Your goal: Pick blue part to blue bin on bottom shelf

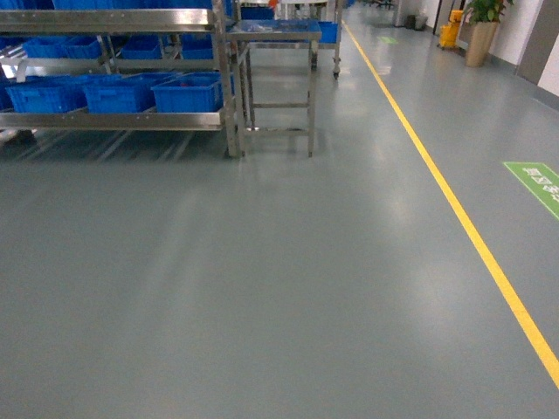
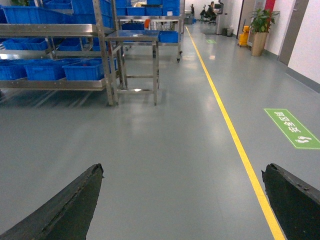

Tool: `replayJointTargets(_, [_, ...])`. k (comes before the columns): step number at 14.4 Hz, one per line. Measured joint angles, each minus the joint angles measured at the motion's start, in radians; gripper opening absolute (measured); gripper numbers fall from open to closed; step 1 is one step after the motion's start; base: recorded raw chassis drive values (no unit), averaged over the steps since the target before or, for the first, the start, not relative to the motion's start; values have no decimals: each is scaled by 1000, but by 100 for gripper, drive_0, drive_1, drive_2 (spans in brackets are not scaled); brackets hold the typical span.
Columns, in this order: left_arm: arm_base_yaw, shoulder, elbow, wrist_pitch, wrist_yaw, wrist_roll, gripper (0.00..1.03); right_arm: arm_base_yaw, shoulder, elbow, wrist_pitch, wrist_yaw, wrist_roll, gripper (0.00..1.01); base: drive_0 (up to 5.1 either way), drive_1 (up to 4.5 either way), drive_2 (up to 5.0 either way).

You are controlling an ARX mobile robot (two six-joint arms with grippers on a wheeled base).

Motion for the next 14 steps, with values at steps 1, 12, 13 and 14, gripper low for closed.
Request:
replayJointTargets(1, [0,0,0,0,0,0,44,0,0,0,2,0,0,98,2,405,-401])
replayJointTargets(12, [0,0,-1,-1,0,0,43,0,0,0,-1,0,0,98,1,407,-405])
replayJointTargets(13, [0,0,-1,-1,-1,0,43,0,0,0,5,0,0,98,-14,395,-423])
replayJointTargets(14, [0,-1,-1,1,-1,0,43,0,0,0,7,0,0,98,-10,399,-419])
